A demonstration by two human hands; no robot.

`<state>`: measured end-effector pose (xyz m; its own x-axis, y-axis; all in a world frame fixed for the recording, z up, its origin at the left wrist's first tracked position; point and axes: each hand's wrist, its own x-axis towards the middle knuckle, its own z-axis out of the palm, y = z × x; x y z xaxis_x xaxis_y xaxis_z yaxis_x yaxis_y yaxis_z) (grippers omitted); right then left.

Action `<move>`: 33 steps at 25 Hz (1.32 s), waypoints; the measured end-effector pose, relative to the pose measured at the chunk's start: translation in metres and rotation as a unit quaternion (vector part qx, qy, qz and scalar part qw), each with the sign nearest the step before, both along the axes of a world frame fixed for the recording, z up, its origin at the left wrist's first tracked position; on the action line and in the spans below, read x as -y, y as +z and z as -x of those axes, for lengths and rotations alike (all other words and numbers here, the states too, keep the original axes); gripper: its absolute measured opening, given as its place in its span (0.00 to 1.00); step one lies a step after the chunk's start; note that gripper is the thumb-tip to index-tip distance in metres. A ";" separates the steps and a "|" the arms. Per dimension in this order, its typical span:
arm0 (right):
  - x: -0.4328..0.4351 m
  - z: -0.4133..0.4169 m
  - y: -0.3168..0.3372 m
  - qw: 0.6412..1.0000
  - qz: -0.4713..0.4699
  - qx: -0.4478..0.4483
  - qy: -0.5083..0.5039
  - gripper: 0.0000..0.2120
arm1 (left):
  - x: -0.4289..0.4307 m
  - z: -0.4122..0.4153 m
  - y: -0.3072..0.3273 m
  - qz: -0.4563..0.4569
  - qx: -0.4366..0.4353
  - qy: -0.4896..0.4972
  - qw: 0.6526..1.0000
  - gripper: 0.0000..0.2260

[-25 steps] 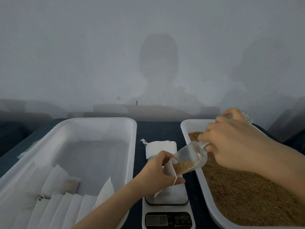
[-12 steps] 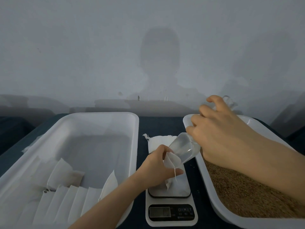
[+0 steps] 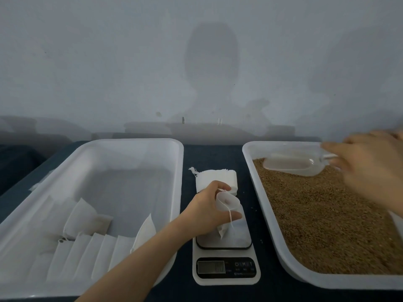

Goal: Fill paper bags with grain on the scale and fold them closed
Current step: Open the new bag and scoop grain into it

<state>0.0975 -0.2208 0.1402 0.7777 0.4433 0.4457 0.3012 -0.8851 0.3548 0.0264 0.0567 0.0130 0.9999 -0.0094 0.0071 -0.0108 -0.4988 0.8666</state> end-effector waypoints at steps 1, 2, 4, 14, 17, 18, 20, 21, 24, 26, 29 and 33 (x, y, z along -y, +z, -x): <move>0.005 -0.004 -0.009 0.998 0.024 -0.022 -0.046 0.11 | 0.000 0.000 0.000 0.000 0.000 0.000 1.000 0.26; 0.009 -0.007 -0.017 0.994 0.053 -0.038 -0.086 0.11 | 0.000 -0.001 0.000 -0.001 0.000 0.000 1.000 0.26; 0.012 -0.011 -0.035 0.988 0.065 -0.085 -0.110 0.14 | 0.001 0.000 0.000 0.000 0.000 0.001 1.000 0.26; -0.008 -0.012 -0.081 0.981 0.052 -0.149 -0.113 0.15 | 0.001 0.001 0.002 0.001 -0.001 0.003 1.000 0.27; -0.014 -0.015 -0.091 0.981 0.040 -0.154 -0.109 0.15 | 0.001 0.000 0.002 0.001 -0.001 0.002 1.000 0.27; -0.015 -0.017 -0.094 0.980 0.036 -0.161 -0.112 0.15 | 0.001 0.000 0.002 0.000 -0.002 0.002 1.000 0.27; -0.018 -0.019 -0.097 0.977 0.026 -0.172 -0.126 0.14 | 0.001 -0.001 0.001 -0.002 -0.006 0.002 1.000 0.27; -0.018 -0.021 -0.099 0.975 0.017 -0.176 -0.132 0.13 | 0.001 -0.001 0.001 -0.004 -0.006 0.002 1.000 0.27; -0.017 -0.026 -0.106 0.968 -0.027 -0.199 -0.149 0.11 | 0.002 -0.001 0.001 -0.001 -0.006 0.004 1.000 0.27; -0.012 -0.029 -0.108 0.953 -0.088 -0.241 -0.161 0.12 | 0.001 -0.001 0.002 0.000 -0.005 0.004 1.000 0.27; -0.001 -0.034 -0.112 0.925 -0.191 -0.293 -0.152 0.12 | 0.002 -0.001 0.001 -0.002 -0.008 0.003 1.000 0.27; 0.010 -0.036 -0.111 0.911 -0.276 -0.284 -0.114 0.16 | 0.001 0.000 0.001 -0.024 -0.014 0.005 1.000 0.28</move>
<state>0.1330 -0.2311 0.0289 0.9961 0.0724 0.0495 0.0844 -0.9442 -0.3183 0.0266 0.0559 0.0140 0.9998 0.0010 -0.0217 0.0188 -0.5392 0.8420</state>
